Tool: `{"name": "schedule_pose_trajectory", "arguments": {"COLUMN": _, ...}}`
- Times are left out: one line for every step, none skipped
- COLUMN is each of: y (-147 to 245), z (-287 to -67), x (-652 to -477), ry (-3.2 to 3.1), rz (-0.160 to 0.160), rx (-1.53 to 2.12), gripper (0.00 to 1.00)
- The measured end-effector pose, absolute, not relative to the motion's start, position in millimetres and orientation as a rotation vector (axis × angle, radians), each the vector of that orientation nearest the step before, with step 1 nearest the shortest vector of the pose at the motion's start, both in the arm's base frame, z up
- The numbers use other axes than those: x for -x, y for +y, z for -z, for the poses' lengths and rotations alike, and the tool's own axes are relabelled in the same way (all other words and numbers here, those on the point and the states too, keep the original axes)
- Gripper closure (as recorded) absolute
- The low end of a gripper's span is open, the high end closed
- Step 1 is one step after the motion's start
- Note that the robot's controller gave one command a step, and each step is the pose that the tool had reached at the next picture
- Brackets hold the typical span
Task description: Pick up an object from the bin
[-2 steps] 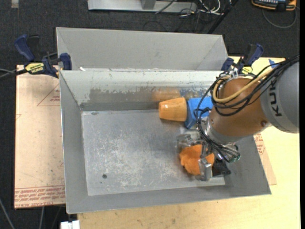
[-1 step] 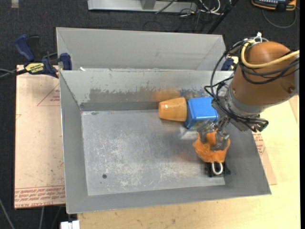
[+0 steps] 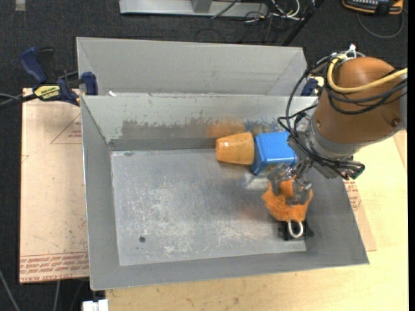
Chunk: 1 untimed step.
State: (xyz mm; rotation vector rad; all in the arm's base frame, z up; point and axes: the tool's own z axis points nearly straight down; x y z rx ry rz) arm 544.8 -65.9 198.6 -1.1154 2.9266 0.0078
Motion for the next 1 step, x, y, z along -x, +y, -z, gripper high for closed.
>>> {"name": "schedule_pose_trajectory", "arguments": {"y": -67.2, "z": -239.9, "x": -544.2, "ry": 2.943, "rz": -0.014, "rx": 1.086, "gripper": 1.0}}
